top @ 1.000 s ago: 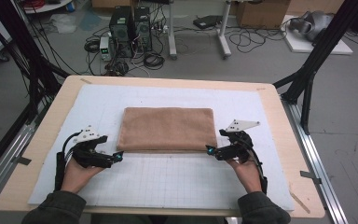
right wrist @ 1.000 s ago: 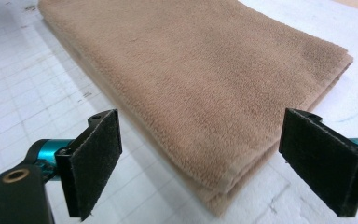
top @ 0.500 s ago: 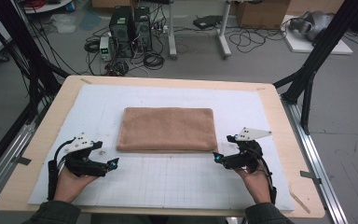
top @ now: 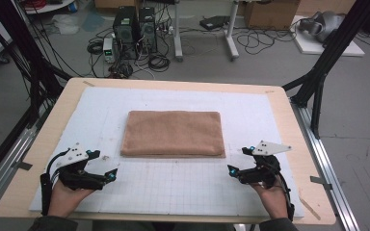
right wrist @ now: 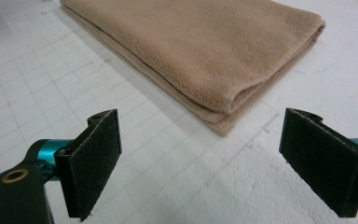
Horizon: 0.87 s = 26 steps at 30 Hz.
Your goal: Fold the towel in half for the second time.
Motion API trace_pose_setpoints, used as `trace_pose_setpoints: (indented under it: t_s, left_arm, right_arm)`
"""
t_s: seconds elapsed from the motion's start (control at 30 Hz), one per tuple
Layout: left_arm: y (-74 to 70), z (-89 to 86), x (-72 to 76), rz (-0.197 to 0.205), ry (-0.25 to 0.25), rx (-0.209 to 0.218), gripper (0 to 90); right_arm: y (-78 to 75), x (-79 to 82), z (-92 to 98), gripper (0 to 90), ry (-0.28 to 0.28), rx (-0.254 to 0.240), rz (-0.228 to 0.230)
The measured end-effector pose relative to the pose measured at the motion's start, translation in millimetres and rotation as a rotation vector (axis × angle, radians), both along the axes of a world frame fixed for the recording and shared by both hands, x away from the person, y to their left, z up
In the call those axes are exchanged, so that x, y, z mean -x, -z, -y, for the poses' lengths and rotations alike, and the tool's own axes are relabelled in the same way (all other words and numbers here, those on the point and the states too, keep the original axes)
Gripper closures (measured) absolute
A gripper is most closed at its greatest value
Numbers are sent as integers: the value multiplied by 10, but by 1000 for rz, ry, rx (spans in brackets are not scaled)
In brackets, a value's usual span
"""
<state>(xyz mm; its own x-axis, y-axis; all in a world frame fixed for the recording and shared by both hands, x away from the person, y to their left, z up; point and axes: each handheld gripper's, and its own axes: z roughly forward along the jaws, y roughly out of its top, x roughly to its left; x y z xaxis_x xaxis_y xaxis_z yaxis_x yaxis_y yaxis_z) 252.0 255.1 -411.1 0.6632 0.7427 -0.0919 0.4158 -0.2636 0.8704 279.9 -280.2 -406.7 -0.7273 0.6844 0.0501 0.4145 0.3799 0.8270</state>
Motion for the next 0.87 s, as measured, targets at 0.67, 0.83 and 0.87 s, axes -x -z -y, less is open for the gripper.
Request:
trace_pose_setpoints:
  t_s: [0.67, 0.83, 0.87]
  left_arm:
    - [47, -83, 186, 12, -7, 12, 47]
    - [57, -69, 196, 4, -6, 14, 47]
    - [58, -64, 200, 2, -2, 10, 47]
  right_arm:
    - [64, 249, 60, 120, 7, -19, 10]
    - [99, 244, 63, 119, 3, -23, 9]
    - [105, 244, 65, 119, 5, -24, 8]
